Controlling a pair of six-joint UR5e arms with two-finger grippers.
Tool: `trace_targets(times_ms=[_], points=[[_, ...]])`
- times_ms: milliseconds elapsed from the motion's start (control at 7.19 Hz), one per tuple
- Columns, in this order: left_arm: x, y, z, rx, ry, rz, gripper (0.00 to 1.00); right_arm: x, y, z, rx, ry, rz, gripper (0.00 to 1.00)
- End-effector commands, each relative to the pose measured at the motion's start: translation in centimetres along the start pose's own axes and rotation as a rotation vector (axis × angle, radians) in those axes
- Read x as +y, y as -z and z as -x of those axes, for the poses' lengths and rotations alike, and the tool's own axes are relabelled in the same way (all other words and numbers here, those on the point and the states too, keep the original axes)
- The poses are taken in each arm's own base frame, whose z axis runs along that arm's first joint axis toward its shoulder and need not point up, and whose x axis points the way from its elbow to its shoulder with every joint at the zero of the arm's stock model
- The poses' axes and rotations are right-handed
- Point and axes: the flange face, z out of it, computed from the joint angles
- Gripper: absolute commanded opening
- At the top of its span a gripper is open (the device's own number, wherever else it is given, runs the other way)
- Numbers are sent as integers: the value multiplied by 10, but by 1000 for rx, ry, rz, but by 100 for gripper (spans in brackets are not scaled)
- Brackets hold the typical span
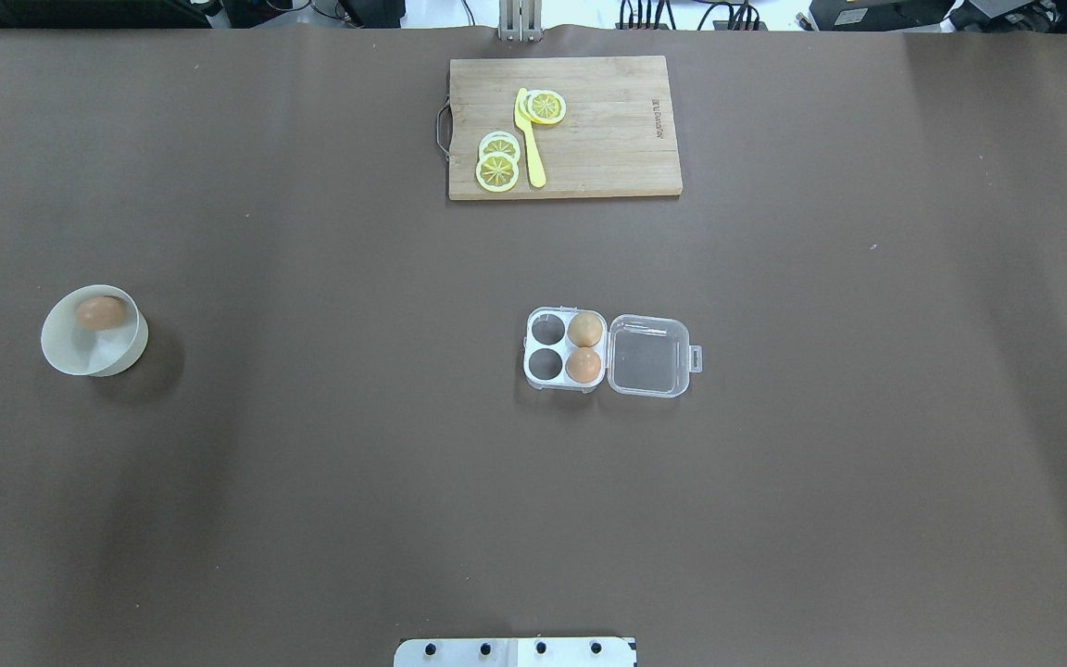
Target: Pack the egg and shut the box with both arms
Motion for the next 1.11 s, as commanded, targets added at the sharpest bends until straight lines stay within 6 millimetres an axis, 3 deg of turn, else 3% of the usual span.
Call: trace_targets(times_ms=[0, 139, 278, 417, 556, 695, 834, 973], points=[[-20, 23, -28, 4, -50, -50, 98, -1, 2, 3, -6, 2, -3, 100], [-55, 37, -55, 7, 2, -84, 98, -3, 2, 4, -6, 1, -3, 100], [-84, 42, -96, 23, -42, -101, 98, -6, 5, 7, -15, 5, -9, 100], [-105, 32, -132, 34, -106, -88, 98, -6, 6, 10, -27, 10, -11, 100], [-108, 18, -145, 43, -94, -63, 98, -6, 5, 10, -32, 9, -10, 100], [-108, -3, -170, 56, -49, -48, 98, -11, 8, 13, -34, 16, -16, 100], [-105, -29, -198, 62, 3, -69, 97, -12, 9, 15, -34, 17, -18, 100], [-103, -60, -208, 71, 16, -87, 96, -13, 10, 17, -35, 21, -20, 100]])
